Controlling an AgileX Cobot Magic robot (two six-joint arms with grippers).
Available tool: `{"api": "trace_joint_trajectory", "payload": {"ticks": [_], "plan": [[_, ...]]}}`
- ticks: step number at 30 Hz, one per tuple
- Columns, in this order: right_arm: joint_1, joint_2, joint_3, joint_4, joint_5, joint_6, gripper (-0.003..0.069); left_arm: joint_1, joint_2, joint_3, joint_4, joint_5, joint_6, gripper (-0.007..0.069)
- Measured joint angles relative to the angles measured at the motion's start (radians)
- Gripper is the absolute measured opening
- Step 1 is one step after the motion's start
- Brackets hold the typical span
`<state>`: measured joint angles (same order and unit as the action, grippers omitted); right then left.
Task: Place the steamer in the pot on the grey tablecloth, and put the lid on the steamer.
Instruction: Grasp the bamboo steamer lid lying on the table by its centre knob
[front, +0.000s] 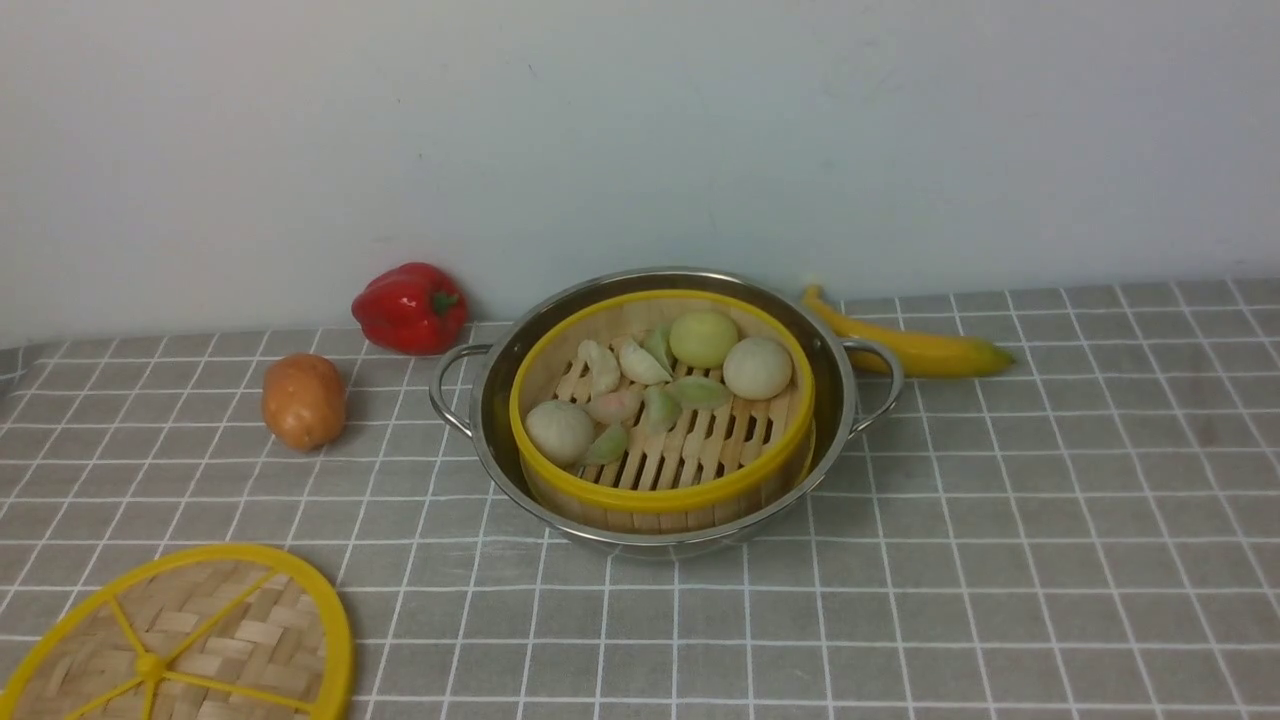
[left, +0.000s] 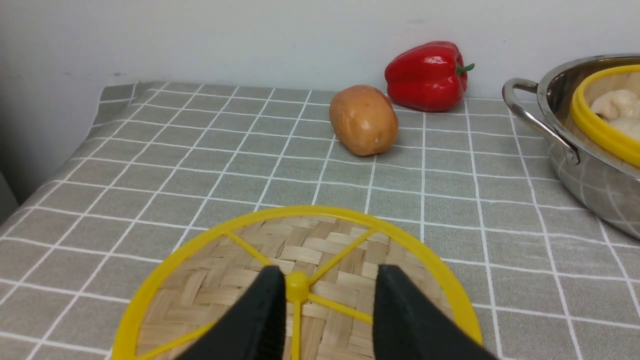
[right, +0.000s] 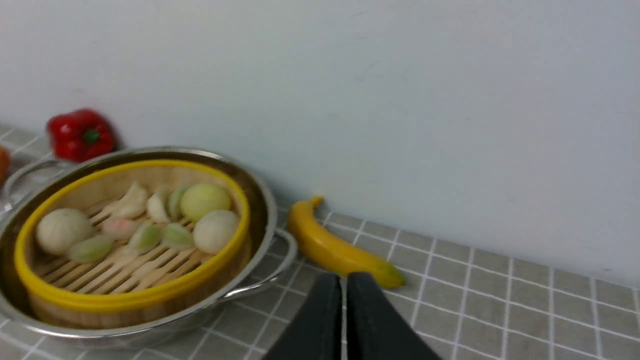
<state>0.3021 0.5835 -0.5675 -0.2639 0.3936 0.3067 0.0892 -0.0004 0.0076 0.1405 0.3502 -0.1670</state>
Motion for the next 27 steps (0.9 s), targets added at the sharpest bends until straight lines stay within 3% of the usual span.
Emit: {"api": "trace_joint_trajectory", "payload": {"ticks": [5,9,27], "plan": [[-0.166,-0.28,0.272,0.009,-0.174,0.003,0.0065,0.0,0.0,0.0,0.0,0.0,0.0,0.0243],[-0.241,-0.442,0.398,0.054,-0.201,0.004,0.0081,0.0,0.0,0.0,0.0,0.0,0.0,0.0243],[-0.277,-0.578,0.576,0.116,-0.069,0.002,0.0154,0.0,0.0,0.0,0.0,0.0,0.0,0.0243]]}}
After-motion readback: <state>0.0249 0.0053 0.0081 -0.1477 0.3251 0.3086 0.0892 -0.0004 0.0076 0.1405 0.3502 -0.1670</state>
